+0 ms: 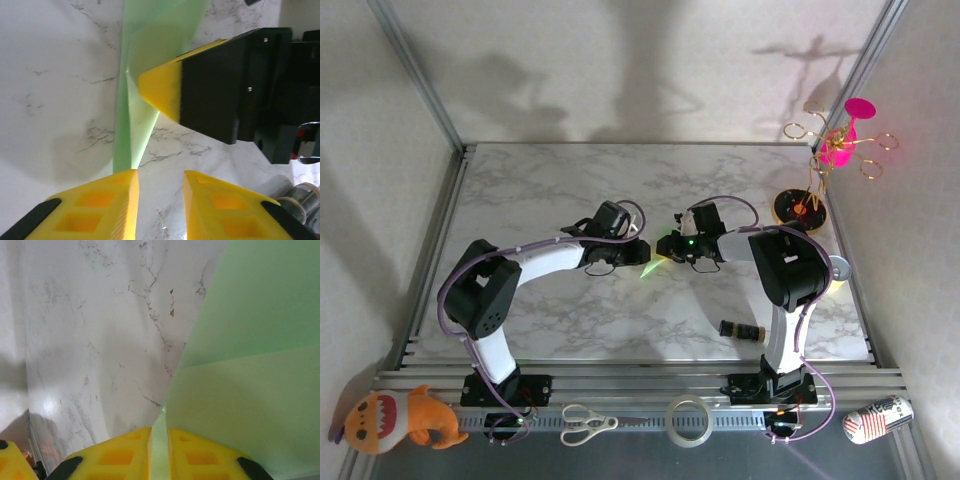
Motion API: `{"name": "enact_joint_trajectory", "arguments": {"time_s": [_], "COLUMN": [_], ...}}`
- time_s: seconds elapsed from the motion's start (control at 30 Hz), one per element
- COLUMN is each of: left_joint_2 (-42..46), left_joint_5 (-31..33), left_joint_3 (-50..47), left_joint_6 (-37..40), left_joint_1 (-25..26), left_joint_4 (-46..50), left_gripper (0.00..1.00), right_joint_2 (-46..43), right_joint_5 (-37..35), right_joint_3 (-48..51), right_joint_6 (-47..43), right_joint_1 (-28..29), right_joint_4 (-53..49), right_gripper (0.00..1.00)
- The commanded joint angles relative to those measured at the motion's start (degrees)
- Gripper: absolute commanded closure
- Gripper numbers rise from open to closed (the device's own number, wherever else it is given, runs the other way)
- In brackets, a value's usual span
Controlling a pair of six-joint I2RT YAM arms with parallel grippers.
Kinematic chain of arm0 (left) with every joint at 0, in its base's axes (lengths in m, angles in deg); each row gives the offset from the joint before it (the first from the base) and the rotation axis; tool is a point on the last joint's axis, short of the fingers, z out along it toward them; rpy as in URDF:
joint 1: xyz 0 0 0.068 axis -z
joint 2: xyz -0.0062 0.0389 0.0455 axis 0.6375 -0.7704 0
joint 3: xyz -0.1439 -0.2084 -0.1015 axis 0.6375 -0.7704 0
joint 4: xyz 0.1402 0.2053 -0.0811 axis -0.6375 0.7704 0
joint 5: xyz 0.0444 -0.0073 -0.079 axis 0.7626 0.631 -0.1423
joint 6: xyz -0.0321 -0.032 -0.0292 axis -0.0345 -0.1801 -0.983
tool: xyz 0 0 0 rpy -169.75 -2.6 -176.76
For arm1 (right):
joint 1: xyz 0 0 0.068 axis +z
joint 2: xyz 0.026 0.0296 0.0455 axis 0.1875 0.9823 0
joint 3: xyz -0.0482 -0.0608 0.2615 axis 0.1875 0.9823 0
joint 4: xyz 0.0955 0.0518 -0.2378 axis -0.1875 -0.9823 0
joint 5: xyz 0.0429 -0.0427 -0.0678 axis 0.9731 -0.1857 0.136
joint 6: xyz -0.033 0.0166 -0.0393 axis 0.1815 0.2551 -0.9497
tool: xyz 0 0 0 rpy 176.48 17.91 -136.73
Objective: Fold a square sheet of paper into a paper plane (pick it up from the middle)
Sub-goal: Fold the wing for the fifth time at the center of the table.
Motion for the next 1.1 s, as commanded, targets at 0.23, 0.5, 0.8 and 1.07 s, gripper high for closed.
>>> {"name": "enact_joint_trajectory", "arguments": {"time_s": [0.23,0.5,0.8,1.07], "left_joint_2": [-7.8,-10.0,-10.4,-10.8], "left_joint_5": [-5.1,-4.5,-3.2,-3.0], "left_joint_3": [4.1,3.7,2.3,1.1], "left_joint_6": [-1.9,-1.5,-0.8,-0.6], "left_joint_1": [1.5,1.6,1.6,1.6], "left_joint_4": [-4.6,-3.6,-2.3,-2.2], "left_gripper": [0.86,0.88,0.88,0.91], "right_joint_2": [2.6,3.0,3.4,3.8], "right_joint_5": [-2.3,-2.6,-2.8,-2.8], "right_joint_3": [-1.0,-1.3,-1.4,-1.7], "right_joint_6": [-1.2,-1.4,-1.3,-1.2], "right_joint_1": [1.0,1.0,0.9,1.0], "right_joint_4": [-3.6,-4.4,-4.7,-5.0], "right_gripper": [0.84,0.84,0.84,0.84]}}
